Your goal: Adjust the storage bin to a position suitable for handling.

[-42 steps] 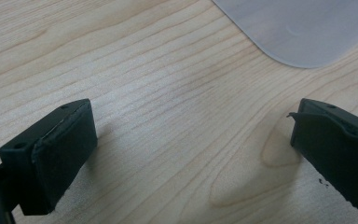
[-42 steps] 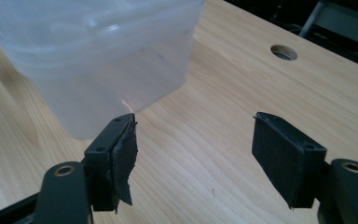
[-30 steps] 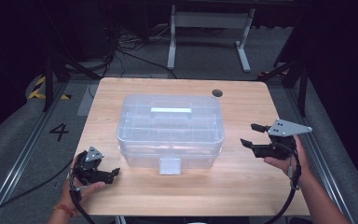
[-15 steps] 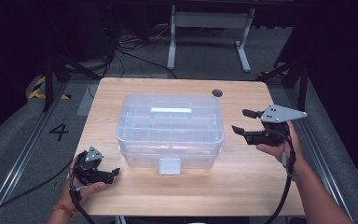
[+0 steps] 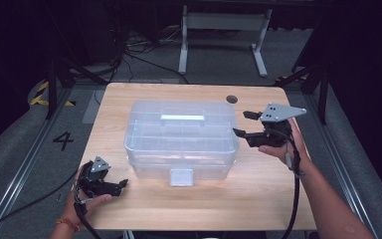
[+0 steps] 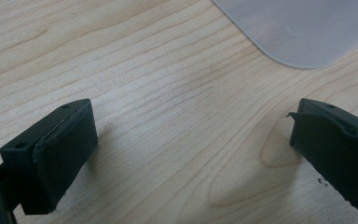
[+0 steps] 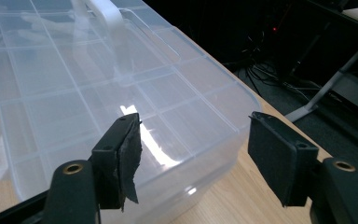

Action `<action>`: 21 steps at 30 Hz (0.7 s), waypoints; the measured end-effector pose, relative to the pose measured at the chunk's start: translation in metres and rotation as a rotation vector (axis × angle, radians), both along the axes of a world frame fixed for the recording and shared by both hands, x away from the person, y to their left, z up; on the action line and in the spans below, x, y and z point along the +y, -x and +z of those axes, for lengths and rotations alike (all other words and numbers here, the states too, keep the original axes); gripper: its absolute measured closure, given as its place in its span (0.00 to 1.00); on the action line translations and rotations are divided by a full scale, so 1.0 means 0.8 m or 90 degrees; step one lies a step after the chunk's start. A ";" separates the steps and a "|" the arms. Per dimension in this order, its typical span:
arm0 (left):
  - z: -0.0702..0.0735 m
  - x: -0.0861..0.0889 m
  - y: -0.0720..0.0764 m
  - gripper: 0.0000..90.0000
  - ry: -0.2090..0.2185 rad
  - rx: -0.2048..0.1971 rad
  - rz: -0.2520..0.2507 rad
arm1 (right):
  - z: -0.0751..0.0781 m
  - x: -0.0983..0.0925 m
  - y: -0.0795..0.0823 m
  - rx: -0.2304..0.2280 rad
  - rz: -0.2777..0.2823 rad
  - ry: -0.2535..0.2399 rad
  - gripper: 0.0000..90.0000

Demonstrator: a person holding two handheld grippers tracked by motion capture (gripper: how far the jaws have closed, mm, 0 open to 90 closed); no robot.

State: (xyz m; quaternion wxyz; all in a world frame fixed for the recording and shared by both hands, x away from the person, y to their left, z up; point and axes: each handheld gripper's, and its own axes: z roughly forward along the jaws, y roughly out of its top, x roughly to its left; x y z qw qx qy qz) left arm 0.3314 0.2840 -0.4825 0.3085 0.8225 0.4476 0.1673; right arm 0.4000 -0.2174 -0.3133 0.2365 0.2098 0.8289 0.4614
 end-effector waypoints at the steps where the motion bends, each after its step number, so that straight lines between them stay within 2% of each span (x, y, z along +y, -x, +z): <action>1: 0.000 0.000 0.000 0.01 0.001 0.001 0.000 | 0.000 0.003 -0.001 0.000 0.002 0.000 0.39; 14: 0.000 0.000 0.000 0.02 0.001 -0.001 0.001 | 0.006 0.035 -0.015 -0.012 0.028 0.002 0.41; 21: -0.001 -0.001 0.001 0.02 0.006 -0.002 0.004 | 0.004 0.058 -0.020 -0.005 0.059 0.013 0.45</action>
